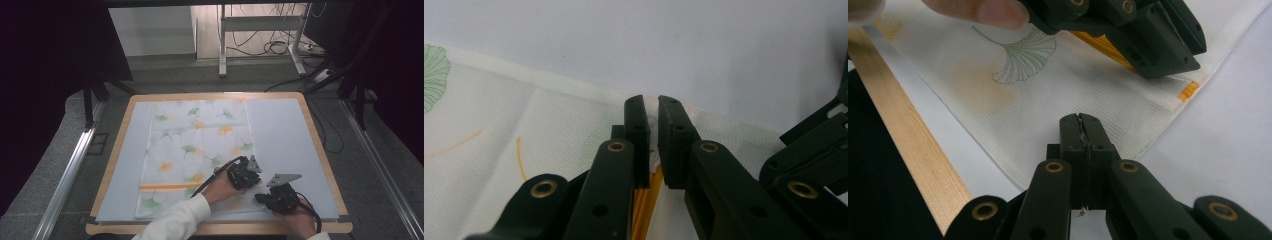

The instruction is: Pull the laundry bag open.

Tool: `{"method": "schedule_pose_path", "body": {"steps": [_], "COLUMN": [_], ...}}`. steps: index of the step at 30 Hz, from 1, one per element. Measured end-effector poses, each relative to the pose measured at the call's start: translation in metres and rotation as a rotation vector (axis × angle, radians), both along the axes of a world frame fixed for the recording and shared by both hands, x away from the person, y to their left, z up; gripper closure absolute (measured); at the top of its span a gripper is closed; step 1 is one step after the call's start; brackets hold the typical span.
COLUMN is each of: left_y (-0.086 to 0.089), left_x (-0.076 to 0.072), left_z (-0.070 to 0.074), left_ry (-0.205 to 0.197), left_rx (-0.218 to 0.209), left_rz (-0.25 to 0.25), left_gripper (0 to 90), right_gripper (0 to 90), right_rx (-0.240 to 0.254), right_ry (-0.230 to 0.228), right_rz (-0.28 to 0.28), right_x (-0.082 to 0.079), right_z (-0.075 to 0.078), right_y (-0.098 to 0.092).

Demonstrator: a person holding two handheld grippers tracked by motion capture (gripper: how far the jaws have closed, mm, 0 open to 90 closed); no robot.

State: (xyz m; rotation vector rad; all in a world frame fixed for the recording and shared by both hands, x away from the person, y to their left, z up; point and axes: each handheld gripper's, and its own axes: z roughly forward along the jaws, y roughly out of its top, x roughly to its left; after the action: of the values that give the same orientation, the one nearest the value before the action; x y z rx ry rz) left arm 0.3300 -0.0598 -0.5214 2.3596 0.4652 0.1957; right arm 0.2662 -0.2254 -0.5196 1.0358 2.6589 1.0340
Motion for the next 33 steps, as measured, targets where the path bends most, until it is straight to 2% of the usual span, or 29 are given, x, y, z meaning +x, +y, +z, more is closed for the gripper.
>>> {"method": "schedule_pose_path", "body": {"steps": [7, 10, 19, 23, 26, 28, 29, 33], "left_y": [0.001, 0.0, 0.001, 0.001, 0.002, 0.001, 0.001, 0.002], "left_x": [-0.001, -0.003, -0.003, -0.002, -0.001, -0.002, -0.002, -0.002], "left_z": [-0.001, 0.0, 0.0, 0.0, 0.0, 0.0, 0.0, 0.0], "left_ry": [-0.005, -0.016, -0.015, -0.007, -0.004, -0.008, -0.009, -0.008], "left_rx": [-0.015, -0.005, 0.0, -0.007, -0.005, -0.006, -0.004, 0.002], "left_rz": [0.012, 0.01, 0.009, 0.009, 0.003, 0.008, 0.009, 0.006], "left_gripper": [84.6, 84.6, 84.6, 84.6, 84.6, 84.6, 84.6, 84.6], "right_gripper": [89.0, 89.0, 88.9, 88.9, 89.1, 89.2, 89.2, 89.4], "right_rx": [0.004, -0.003, -0.001, -0.007, -0.007, -0.009, 0.006, 0.017], "right_ry": [0.001, -0.004, -0.006, -0.015, -0.028, -0.026, -0.008, 0.007], "right_rz": [-0.01, -0.02, -0.025, -0.048, -0.089, -0.107, -0.113, -0.125], "right_x": [0.001, 0.003, 0.005, 0.007, 0.015, 0.021, 0.025, 0.027], "right_z": [0.0, 0.001, 0.0, 0.001, 0.002, 0.001, 0.0, -0.001], "right_y": [-0.001, 0.0, 0.0, 0.0, -0.001, -0.001, -0.002, -0.003]}}
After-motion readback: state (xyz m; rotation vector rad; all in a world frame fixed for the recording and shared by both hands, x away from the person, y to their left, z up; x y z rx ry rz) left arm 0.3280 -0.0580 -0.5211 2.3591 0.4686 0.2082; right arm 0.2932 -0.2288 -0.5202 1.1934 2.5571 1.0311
